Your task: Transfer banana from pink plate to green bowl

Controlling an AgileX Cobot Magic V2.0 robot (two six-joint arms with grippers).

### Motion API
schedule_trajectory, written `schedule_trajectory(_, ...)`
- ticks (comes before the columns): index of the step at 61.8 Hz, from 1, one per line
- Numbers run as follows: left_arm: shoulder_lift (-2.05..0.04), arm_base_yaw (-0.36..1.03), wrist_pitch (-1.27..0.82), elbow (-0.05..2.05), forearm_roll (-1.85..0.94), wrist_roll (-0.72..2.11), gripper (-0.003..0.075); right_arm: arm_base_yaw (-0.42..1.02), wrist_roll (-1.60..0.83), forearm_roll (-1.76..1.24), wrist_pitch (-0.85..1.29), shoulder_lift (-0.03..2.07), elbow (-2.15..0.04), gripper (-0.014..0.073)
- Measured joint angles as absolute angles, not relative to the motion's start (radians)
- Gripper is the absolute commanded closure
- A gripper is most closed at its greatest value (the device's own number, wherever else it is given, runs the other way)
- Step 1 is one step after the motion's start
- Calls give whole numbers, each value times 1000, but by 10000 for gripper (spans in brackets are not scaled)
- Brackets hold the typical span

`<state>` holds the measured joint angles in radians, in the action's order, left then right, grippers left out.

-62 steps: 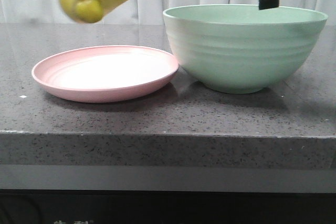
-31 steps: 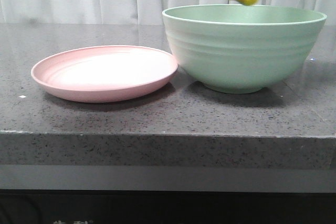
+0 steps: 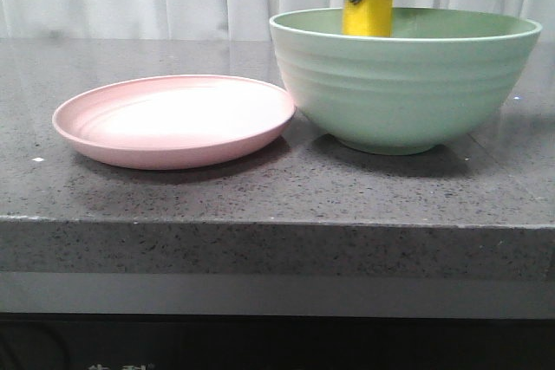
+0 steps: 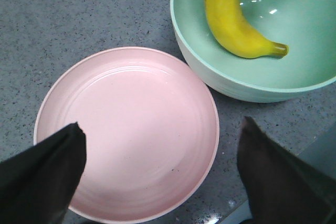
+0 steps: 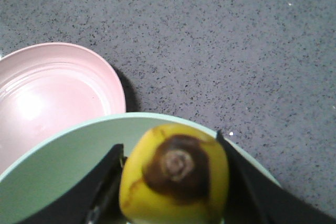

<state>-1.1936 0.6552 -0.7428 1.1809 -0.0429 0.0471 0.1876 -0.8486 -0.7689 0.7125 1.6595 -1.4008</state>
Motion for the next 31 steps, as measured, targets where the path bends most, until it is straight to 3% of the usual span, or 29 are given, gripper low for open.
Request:
schedule_trajectory(6,-1194,655,-743,1181,-43,46,142,192,-849,-769,706,1663,-1403,305)
schedule_trajectory(17,-1194,655,-743,1181,-43,40,142,191,-849,-758,706,1665,-1403,79)
schedule_trajectory(31,-1194,655,-743,1181,-43,41,142,191,-747,-707,714,1661,-1403,64)
